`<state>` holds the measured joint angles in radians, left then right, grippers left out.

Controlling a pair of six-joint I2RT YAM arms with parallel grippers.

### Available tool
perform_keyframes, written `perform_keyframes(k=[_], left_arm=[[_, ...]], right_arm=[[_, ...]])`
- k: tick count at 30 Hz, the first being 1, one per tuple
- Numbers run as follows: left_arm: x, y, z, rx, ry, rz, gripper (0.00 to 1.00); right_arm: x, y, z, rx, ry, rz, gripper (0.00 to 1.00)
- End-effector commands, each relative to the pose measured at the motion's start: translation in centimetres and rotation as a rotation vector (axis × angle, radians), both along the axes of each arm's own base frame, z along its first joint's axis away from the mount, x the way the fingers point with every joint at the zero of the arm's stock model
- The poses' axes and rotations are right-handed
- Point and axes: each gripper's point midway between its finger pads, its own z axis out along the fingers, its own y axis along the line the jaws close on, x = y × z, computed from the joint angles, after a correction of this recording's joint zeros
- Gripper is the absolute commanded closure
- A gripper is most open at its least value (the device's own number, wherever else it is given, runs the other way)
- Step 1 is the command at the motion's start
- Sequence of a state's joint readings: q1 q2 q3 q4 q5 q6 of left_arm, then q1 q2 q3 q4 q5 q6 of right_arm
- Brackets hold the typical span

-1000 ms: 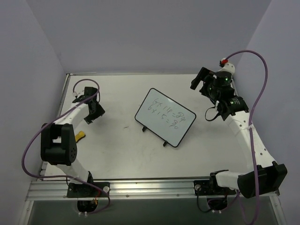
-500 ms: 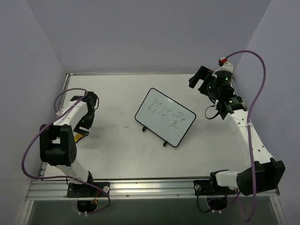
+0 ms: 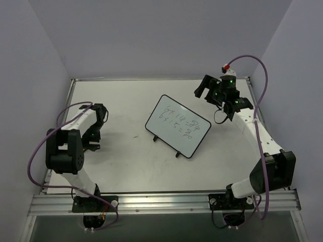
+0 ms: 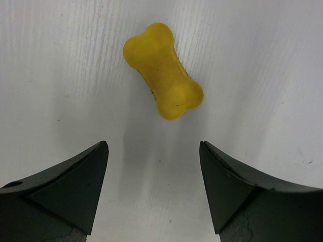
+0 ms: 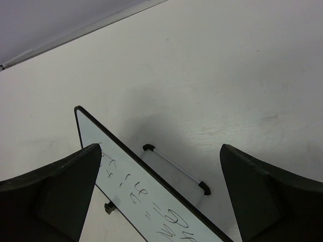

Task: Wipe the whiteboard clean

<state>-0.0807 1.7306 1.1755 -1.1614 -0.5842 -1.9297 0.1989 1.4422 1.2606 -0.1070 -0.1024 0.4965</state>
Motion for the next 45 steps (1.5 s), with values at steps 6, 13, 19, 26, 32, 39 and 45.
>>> perform_keyframes(k=[6,13,19,26,32,39,45], left_arm=[[1.4,2.0,1.6,0.105,-0.126,0.074,0.18],[1.7,3.0,2.8,0.138,-0.195,0.111,0.18],[1.3,4.4,2.4,0.131,-0.186,0.169,0.19],[0.3,7.0,0.2,0.072,-0.194,0.241,0.2],[0.1,7.1,-0.6,0.063,-0.193,0.243,0.24],[-0.2,6.9,-1.7,0.05,-0.18,0.244,0.25],[0.2,7.1,-1.5,0.061,-0.188,0.224,0.3]], right_arm=[[1.1,0.7,1.1,0.014,-0.047,0.006,0.0],[1.2,0.2,2.6,0.005,-0.074,-0.019,0.0],[1.7,-0.1,3.4,-0.02,-0.061,-0.034,0.0],[1.6,-0.3,3.3,-0.036,-0.036,-0.046,0.0],[1.6,-0.3,2.6,-0.04,-0.018,-0.052,0.0],[1.8,-0.2,2.5,-0.042,-0.017,-0.047,0.0],[1.9,-0.1,2.3,-0.042,-0.018,-0.045,0.0]])
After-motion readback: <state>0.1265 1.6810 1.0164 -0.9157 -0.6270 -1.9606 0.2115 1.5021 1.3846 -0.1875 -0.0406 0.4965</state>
